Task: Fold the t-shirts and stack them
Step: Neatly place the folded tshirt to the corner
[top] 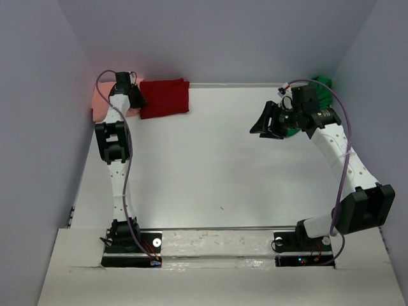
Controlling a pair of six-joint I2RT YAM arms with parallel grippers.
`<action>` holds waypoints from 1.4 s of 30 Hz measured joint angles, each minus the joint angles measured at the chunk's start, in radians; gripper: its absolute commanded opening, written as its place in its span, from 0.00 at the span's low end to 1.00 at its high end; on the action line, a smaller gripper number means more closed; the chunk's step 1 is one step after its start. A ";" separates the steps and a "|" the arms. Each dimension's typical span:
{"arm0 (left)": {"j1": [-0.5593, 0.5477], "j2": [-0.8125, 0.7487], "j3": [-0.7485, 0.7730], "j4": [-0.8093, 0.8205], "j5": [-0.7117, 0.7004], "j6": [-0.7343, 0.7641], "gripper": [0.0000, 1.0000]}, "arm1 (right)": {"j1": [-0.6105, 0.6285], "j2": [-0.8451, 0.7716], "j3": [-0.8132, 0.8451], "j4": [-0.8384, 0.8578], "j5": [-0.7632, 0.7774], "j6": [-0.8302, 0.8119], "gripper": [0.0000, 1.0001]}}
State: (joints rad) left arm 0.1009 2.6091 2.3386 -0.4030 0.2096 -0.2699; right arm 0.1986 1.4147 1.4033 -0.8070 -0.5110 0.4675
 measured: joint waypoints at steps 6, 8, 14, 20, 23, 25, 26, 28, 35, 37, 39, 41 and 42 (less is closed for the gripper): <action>0.016 0.000 0.014 -0.015 0.000 0.002 0.27 | 0.000 0.000 0.000 0.002 -0.010 0.004 0.59; 0.017 0.000 0.020 -0.021 0.000 0.003 0.48 | 0.000 0.000 0.000 0.004 -0.011 0.005 0.59; 0.020 0.000 0.031 -0.022 0.016 0.005 0.77 | 0.000 0.000 0.000 0.004 -0.013 0.007 0.59; 0.019 0.000 0.032 -0.015 0.058 0.002 0.77 | 0.000 0.002 0.000 0.004 -0.017 0.008 0.59; 0.019 0.000 0.032 -0.005 0.083 0.002 0.77 | 0.000 0.002 0.000 0.004 -0.018 0.008 0.59; 0.016 -0.002 0.031 -0.002 0.098 0.002 0.77 | 0.000 0.002 0.000 0.004 -0.020 0.008 0.59; 0.013 -0.003 0.031 0.002 0.106 0.002 0.77 | 0.000 0.003 0.000 0.004 -0.021 0.008 0.59; 0.007 -0.008 0.031 0.005 0.116 0.001 0.77 | 0.000 0.005 0.000 0.005 -0.021 0.008 0.59; -0.011 -0.063 0.024 0.005 0.122 0.002 0.78 | 0.000 0.020 0.000 0.005 -0.024 0.008 0.59; -0.015 -0.086 0.017 0.010 0.122 0.002 0.79 | 0.000 0.021 0.000 0.005 -0.025 0.008 0.59; -0.017 -0.118 -0.003 0.011 0.122 0.002 0.79 | 0.000 0.021 0.000 0.006 -0.026 0.007 0.59; -0.019 -0.143 -0.016 0.013 0.122 0.002 0.80 | 0.000 0.021 0.000 0.006 -0.029 0.007 0.59; -0.021 -0.163 -0.029 0.013 0.121 0.003 0.80 | 0.000 0.021 0.000 0.007 -0.031 0.007 0.59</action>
State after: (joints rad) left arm 0.0799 2.4458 2.3100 -0.3897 0.3305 -0.2672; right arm 0.1986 1.4357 1.4033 -0.7998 -0.5423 0.4747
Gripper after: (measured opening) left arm 0.797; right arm 0.591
